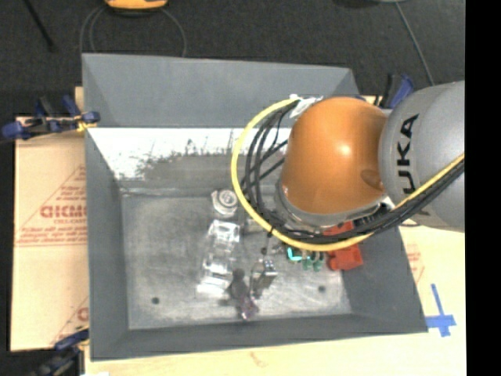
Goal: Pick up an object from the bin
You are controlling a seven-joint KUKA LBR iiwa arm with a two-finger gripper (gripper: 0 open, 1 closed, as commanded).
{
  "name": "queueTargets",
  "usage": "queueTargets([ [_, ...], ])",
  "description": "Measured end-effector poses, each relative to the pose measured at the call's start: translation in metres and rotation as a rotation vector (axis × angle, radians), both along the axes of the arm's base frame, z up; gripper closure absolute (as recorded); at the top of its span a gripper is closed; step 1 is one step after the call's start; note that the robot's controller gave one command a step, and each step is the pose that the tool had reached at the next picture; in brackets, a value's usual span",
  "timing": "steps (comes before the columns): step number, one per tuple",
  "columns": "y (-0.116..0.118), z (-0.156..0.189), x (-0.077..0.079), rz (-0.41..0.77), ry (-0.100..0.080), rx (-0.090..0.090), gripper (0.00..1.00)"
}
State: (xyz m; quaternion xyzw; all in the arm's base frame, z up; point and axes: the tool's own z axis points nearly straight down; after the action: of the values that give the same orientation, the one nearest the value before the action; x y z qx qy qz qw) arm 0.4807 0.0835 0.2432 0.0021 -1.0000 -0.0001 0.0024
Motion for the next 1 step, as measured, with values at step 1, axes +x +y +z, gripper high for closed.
queueTargets([
  [1, -0.0246, -0.1286, 0.0203, 0.152, -0.030, 0.003, 0.00],
])
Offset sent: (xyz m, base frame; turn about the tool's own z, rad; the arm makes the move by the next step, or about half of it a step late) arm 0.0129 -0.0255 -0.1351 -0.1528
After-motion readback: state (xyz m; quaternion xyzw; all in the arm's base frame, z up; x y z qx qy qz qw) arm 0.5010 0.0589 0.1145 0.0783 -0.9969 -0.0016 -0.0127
